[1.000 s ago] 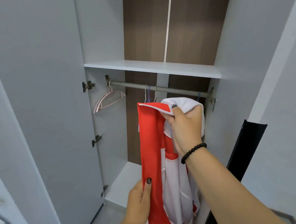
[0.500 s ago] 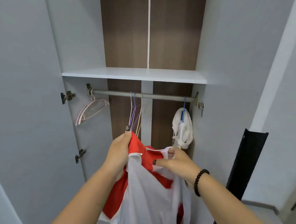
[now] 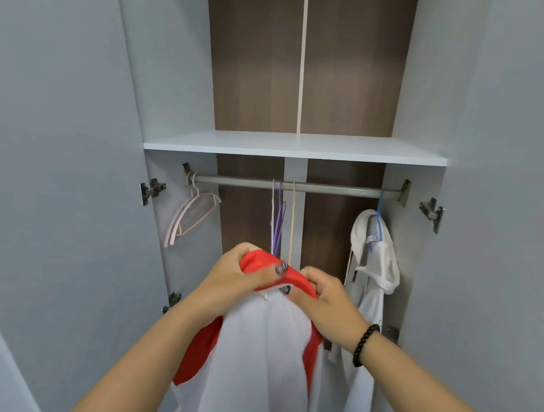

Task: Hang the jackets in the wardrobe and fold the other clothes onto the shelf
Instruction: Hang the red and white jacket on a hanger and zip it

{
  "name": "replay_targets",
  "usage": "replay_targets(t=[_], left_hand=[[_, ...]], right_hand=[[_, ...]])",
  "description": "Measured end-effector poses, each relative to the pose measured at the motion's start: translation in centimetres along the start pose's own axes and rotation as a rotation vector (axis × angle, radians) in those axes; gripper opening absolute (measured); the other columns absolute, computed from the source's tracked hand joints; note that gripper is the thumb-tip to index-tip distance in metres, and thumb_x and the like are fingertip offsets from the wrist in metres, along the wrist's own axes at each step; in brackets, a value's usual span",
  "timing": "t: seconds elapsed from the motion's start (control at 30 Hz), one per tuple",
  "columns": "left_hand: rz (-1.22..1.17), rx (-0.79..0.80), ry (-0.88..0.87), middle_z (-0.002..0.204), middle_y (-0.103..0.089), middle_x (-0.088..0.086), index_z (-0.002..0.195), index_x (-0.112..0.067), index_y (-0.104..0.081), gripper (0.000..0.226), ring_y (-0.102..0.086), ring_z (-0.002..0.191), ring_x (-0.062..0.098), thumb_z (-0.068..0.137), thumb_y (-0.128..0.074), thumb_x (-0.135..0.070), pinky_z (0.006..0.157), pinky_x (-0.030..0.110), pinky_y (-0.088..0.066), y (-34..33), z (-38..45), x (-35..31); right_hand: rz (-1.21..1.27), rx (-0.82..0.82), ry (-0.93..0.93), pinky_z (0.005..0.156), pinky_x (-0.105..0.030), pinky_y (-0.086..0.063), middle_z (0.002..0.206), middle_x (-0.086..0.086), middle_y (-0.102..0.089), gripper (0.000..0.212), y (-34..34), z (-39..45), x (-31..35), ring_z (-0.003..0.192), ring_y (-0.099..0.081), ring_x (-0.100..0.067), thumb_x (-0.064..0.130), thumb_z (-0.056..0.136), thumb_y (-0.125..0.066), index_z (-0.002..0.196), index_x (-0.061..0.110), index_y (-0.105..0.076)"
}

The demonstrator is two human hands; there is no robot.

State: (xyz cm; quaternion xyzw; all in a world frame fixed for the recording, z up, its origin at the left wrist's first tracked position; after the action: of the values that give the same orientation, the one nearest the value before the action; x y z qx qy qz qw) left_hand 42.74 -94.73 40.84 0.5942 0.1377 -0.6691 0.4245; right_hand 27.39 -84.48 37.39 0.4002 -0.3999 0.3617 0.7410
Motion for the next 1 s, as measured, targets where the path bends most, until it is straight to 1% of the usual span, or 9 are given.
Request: replay_targets(t=[0.1,0.23,0.37,0.43,0.53,0.63,0.8,0.93,1.0], left_hand=[[0.265,0.079,-0.020,0.116,-0.057,-0.025,0.133,-0.061,-0.029,0.106,-0.059,0.105,-0.004,0.042,-0.083,-0.073,0.083,0.011,-0.044,3.2,-0.3,3.3],[0.267,-0.081,-0.101,0.094,-0.054,-0.025,0.137,-0.069,0.011,0.111,-0.061,0.083,-0.004,0.062,-0.072,-0.068,0.063,0.009,-0.046,5.9,-0.7,6.3],[0.323,-0.343,-0.330,0.115,-0.042,-0.034,0.141,-0.057,-0.009,0.088,-0.058,0.090,-0.002,0.080,-0.069,-0.039,0.065,0.008,-0.046,7.5,-1.2,7.9],[0.655,-0.484,-0.531,0.131,-0.042,-0.008,0.138,-0.034,-0.032,0.076,-0.062,0.094,0.019,0.076,-0.071,-0.012,0.066,0.027,-0.055,8.1,-1.2,8.5],[0.940,-0.547,-0.749,0.122,-0.059,0.021,0.122,-0.016,-0.050,0.062,-0.058,0.100,0.040,0.068,-0.075,0.001,0.087,0.050,-0.048,8.5,-0.7,9.3],[1.015,-0.561,-0.781,0.111,-0.066,0.016,0.110,-0.011,-0.066,0.035,-0.054,0.104,0.032,0.076,-0.064,-0.004,0.094,0.048,-0.038,9.2,0.2,10.0],[1.080,-0.394,-0.501,0.085,-0.069,0.006,0.091,-0.008,-0.073,0.037,-0.066,0.074,0.028,0.056,-0.082,0.000,0.073,0.040,-0.050,9.6,3.1,14.1],[0.838,-0.200,0.097,0.081,-0.066,0.004,0.088,-0.016,-0.064,0.010,-0.062,0.077,0.028,0.089,-0.057,-0.009,0.067,0.035,-0.047,9.6,5.8,17.3],[0.564,-0.141,0.290,0.070,-0.059,-0.003,0.076,-0.020,-0.055,0.021,-0.055,0.068,0.017,0.096,-0.047,-0.018,0.060,0.029,-0.040,9.7,7.9,18.9]], right_hand=[[-0.013,-0.021,0.049,0.051,-0.018,-0.036,0.052,0.006,-0.048,0.016,-1.3,2.5,0.9,0.050,-0.038,-0.007,0.017,0.083,-0.071,0.077,0.015,-0.056],[-0.138,-0.015,0.113,0.059,-0.020,-0.040,0.061,0.005,-0.055,0.012,-3.4,5.2,1.6,0.057,-0.044,-0.007,0.017,0.083,-0.072,0.077,0.017,-0.061],[-0.203,-0.083,0.199,0.064,-0.011,-0.044,0.073,0.012,-0.063,0.017,-5.9,6.8,2.4,0.064,-0.055,-0.001,0.018,0.085,-0.070,0.078,0.032,-0.062],[-0.239,-0.113,0.240,0.068,-0.010,-0.046,0.081,0.014,-0.065,0.021,-6.8,7.8,2.8,0.072,-0.060,-0.003,0.018,0.086,-0.069,0.080,0.037,-0.062],[-0.285,-0.137,0.261,0.071,-0.008,-0.045,0.084,0.016,-0.065,0.018,-7.2,9.1,2.5,0.080,-0.062,-0.003,0.020,0.086,-0.069,0.081,0.037,-0.063],[-0.290,-0.153,0.221,0.072,-0.009,-0.046,0.080,0.016,-0.066,0.003,-6.6,10.2,1.1,0.079,-0.063,-0.003,0.025,0.085,-0.069,0.084,0.027,-0.070],[-0.299,-0.227,0.133,0.069,-0.008,-0.046,0.075,0.018,-0.066,0.007,-5.5,12.9,-2.5,0.074,-0.062,-0.002,0.024,0.084,-0.070,0.080,0.030,-0.070],[-0.293,-0.304,0.023,0.064,-0.012,-0.047,0.071,0.013,-0.066,0.009,-4.7,15.2,-6.7,0.069,-0.060,-0.004,0.025,0.083,-0.071,0.075,0.027,-0.069],[-0.294,-0.321,-0.034,0.063,-0.014,-0.049,0.070,0.011,-0.066,0.009,-4.4,16.8,-9.1,0.067,-0.060,-0.005,0.027,0.083,-0.072,0.074,0.025,-0.070]])
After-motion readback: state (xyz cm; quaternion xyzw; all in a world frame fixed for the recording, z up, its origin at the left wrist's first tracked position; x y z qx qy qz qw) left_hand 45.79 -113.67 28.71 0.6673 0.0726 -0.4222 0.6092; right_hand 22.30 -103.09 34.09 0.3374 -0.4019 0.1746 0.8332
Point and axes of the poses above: each hand's wrist, its own z-axis towards the middle knuckle, its own y-axis out of the back of the hand, x = y × z, the point moved 1 cm from there along z, towards the middle knuckle
